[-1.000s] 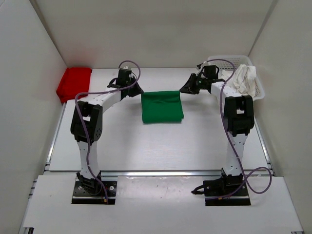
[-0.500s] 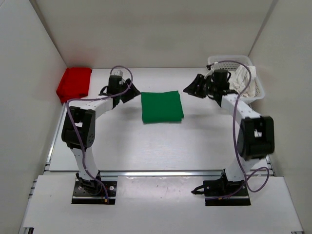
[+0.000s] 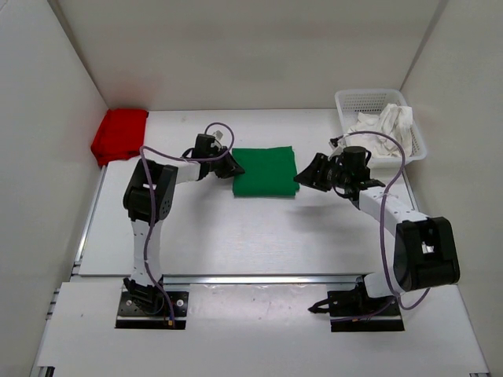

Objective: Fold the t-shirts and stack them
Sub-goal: Put the neatly folded tshirt into the corner of the board with the left arm

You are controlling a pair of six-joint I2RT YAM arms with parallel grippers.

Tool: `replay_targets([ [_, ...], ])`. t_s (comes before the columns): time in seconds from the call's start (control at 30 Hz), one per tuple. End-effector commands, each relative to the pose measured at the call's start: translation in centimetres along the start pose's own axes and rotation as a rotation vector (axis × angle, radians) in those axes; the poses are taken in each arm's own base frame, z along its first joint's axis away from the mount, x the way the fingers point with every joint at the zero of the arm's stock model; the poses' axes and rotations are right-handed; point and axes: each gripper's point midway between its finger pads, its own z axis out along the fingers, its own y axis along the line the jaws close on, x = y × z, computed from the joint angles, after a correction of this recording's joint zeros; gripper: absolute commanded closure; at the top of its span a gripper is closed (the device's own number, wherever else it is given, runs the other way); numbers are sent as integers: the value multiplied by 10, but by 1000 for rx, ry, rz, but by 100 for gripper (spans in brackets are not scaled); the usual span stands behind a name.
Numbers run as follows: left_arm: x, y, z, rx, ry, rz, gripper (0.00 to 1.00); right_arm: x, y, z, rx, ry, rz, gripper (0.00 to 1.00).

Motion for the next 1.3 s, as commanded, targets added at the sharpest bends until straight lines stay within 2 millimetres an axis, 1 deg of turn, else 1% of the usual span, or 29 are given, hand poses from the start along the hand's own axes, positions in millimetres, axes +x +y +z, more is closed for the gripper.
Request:
replay_targets([
  [0.0, 31, -9, 21, 29, 93, 5, 79, -19, 20, -10, -58, -84, -72, 58],
  [0.1, 34, -27, 28, 50, 86, 17, 94, -9, 19, -9, -54, -63, -58, 58],
  [0.17, 14, -49, 29, 72, 47, 46, 100, -2, 23, -10, -88, -52, -42, 59],
  [0.2, 10, -52, 29, 74, 49, 41, 100, -4, 23, -12, -95, -60, -44, 60],
  [0.27, -21, -80, 29, 116, 5, 76, 100, 6, 22, -16, -97, -53, -35, 60],
  [0.3, -27, -80, 28, 100, 10, 62, 100, 9, 21, -17, -94, -53, -34, 60],
  [0.37, -80, -105, 14, 132, -78, 92, 100, 17, 18, -19, -90, -42, -31, 60],
  [0.4, -92, -97, 10, 114, -82, 71, 100, 18, 15, -22, -84, -40, -30, 60],
  [0.43, -117, -109, -3, 124, -128, 85, 100, 21, 10, -23, -71, -31, -24, 59],
  [0.47, -148, -109, -20, 126, -186, 86, 100, 24, 9, -22, -74, -18, -21, 59],
  [0.57, -221, -78, -75, 76, -326, 50, 100, 29, 9, -18, -86, 3, -12, 60],
  [0.6, -232, -80, -90, 76, -358, 52, 100, 29, 10, -15, -92, 11, -7, 60],
  [0.67, -274, -38, -136, 22, -475, -2, 100, 29, 12, -12, -96, 24, -17, 60],
  [0.7, -281, -25, -155, 1, -511, -19, 100, 31, 11, -11, -95, 33, -18, 60],
  [0.73, -302, -7, -187, -27, -595, -41, 100, 34, 10, -8, -93, 46, -14, 59],
  [0.77, -309, 26, -203, -79, -641, -91, 100, 35, 13, -8, -100, 45, -19, 59],
  [0.8, -305, 44, -216, -112, -664, -133, 100, 37, 10, -7, -93, 50, -12, 60],
  [0.83, -304, 75, -231, -166, -706, -180, 100, 39, 12, -6, -102, 59, -16, 60],
  [0.87, -315, 93, -258, -187, -787, -213, 89, 44, 14, -6, -111, 69, -17, 59],
  [0.9, -297, 126, -254, -229, -774, -301, 83, 48, 17, -6, -119, 81, -14, 60],
  [0.93, -287, 154, -264, -244, -803, -366, 61, 52, 15, -3, -112, 94, -19, 59],
  [0.97, -296, 155, -284, -176, -883, -392, 23, 59, 17, -2, -116, 112, -23, 59],
  [1.0, -272, 166, -270, -128, -834, -467, 1, 63, 15, -3, -110, 119, -27, 59],
  [1.03, -264, 172, -269, -99, -845, -491, 1, 73, 18, -1, -115, 143, -38, 59],
  [1.07, -263, 163, -267, -68, -839, -471, 1, 73, 20, 0, -115, 143, -36, 59],
  [1.13, -245, 160, -252, -99, -802, -437, 1, 83, 17, 0, -113, 165, -32, 59],
  [1.17, -245, 147, -253, -99, -809, -414, 1, 82, 19, 0, -115, 165, -31, 59],
  [1.2, -237, 152, -247, -129, -800, -410, 1, 86, 16, 0, -112, 170, -29, 59],
  [1.27, -227, 137, -245, -141, -799, -378, 1, 79, 19, -1, -112, 147, -43, 59],
])
